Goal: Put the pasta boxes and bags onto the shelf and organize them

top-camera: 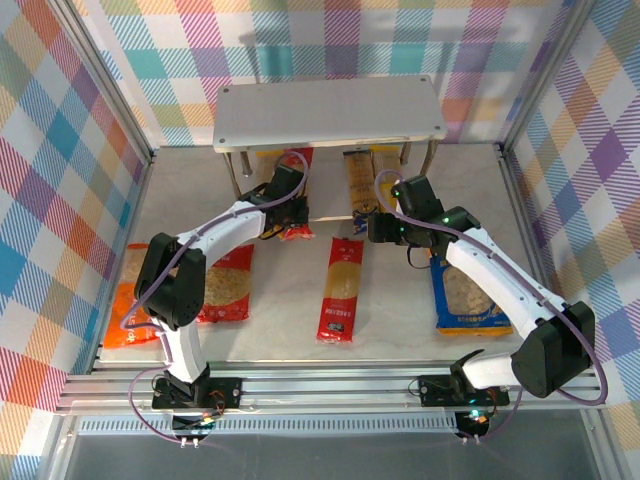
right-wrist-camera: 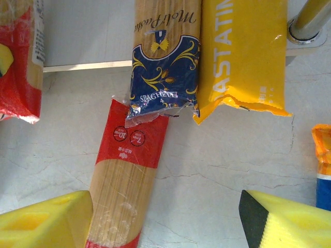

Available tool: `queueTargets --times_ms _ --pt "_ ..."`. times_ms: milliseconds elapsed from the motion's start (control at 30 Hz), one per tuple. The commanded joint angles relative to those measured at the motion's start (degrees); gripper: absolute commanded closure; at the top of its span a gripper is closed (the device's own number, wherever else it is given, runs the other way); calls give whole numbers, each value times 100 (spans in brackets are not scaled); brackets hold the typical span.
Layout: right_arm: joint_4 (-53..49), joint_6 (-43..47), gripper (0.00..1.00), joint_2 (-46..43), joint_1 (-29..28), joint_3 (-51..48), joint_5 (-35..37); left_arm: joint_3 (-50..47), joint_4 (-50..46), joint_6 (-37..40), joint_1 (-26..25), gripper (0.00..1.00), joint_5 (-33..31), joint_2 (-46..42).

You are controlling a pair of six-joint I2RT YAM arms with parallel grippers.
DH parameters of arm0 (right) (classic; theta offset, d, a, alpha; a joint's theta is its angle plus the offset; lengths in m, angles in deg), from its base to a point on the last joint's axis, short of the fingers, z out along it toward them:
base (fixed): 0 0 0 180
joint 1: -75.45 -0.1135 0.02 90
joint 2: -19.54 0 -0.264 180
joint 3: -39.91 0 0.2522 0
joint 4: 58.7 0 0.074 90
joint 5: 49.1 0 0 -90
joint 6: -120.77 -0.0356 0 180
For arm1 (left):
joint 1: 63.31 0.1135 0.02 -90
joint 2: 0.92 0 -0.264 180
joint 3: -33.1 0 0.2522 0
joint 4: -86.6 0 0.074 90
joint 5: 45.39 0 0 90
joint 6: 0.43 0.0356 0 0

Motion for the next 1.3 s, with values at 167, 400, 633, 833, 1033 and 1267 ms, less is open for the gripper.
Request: queueTargets --times_ms 167,400,633,833,1033,1267 --pt "-94 -38 24 24 -47 98 -47 370 702 -64 132 100 -420 65" --pt "-94 -56 24 33 -47 71 -34 426 559 -65 159 92 -314 267" --pt "-86 -74 24 42 -47 44 -43 351 487 -133 164 74 -212 299" --pt "-93 -77 24 25 -47 12 -51 336 478 -209 168 67 -169 297" --pt "-112 -88 24 -2 -52 -41 -60 176 506 -279 170 50 -194 101" --pt "-137 -118 24 -6 -107 -47 -135 -185 817 -186 159 46 -156 -466"
